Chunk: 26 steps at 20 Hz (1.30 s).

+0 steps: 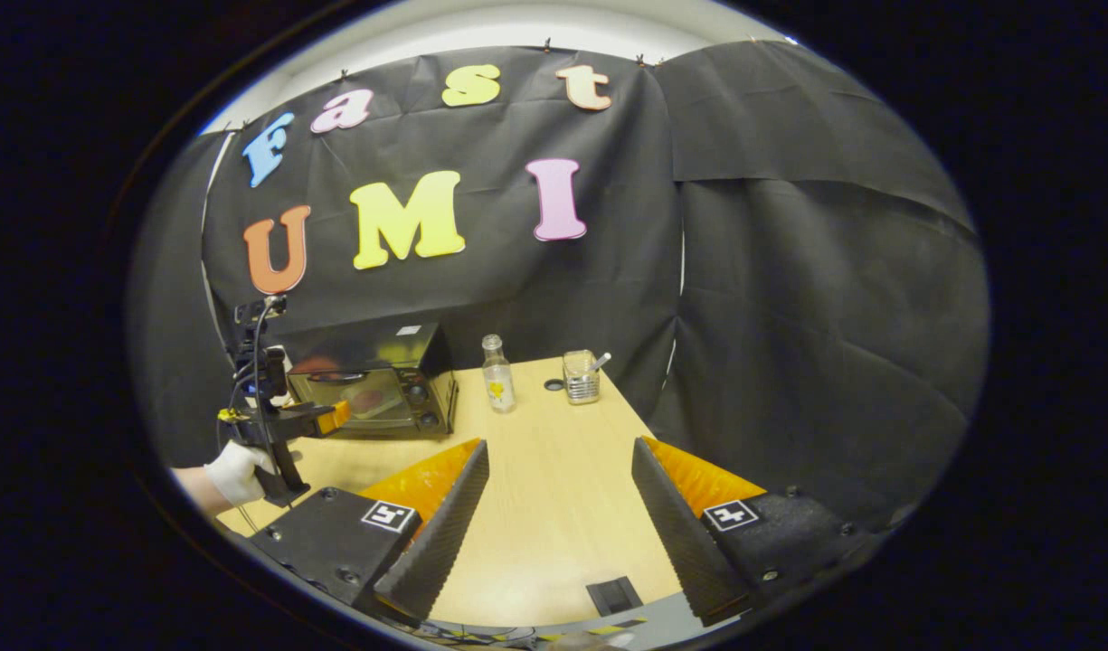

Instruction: Open the electric oven with the left hand, put the food in, and close the electric oven.

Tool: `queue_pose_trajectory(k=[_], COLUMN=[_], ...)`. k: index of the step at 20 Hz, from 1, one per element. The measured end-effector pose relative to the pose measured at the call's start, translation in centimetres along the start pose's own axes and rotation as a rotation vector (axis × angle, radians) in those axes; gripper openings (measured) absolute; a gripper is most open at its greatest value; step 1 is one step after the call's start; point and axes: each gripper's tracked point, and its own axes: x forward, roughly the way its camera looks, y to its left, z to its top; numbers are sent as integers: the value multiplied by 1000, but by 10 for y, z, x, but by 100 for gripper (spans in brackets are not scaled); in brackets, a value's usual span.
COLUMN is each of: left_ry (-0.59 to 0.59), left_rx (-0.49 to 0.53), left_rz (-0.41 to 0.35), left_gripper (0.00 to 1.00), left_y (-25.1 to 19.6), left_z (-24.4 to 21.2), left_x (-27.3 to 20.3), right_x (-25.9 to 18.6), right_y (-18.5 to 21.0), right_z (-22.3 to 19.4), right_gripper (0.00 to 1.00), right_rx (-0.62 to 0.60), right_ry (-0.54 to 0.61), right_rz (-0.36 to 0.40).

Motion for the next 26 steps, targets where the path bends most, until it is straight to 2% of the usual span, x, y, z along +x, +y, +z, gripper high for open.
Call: queue_pose_trajectory(k=[5,9,10,11,15,16,18,19,21,24,26], left_ry=[-72,-168,-199,-230,-330,-345,-367,-376,-387,-381,-366], left_rx=[27,24,28,30,37,31,20,21,28,22,6], left_rz=[-24,-21,-11,-2,57,72,106,124,180,239,249], left_gripper=[98,98,98,98,98,98,98,97,98,98,98], left_y=[-18,-34,-37,-41,-50,-53,-56,-57,-53,-51,-53], left_z=[29,64,74,85,114,115,111,107,98,80,71], left_x=[-45,-106,-126,-146,-228,-246,-280,-295,-322,-350,-361], right_x=[-11,-20,-23,-26,-43,-48,-53,-54,-58,-60,-63], right_y=[-7,-19,-22,-26,-47,-51,-57,-61,-65,-67,-66], right_z=[11,28,34,40,70,77,82,82,79,73,67], right_gripper=[100,100,97,100,100,96,100,96,100,100,100], right_rx=[-19,-23,-25,-27,-38,-45,-63,-72,-85,-94,-75], right_ry=[-41,-84,-99,-114,-198,-220,-247,-255,-262,-282,-276], right_rz=[28,73,92,108,163,179,208,218,241,271,290])
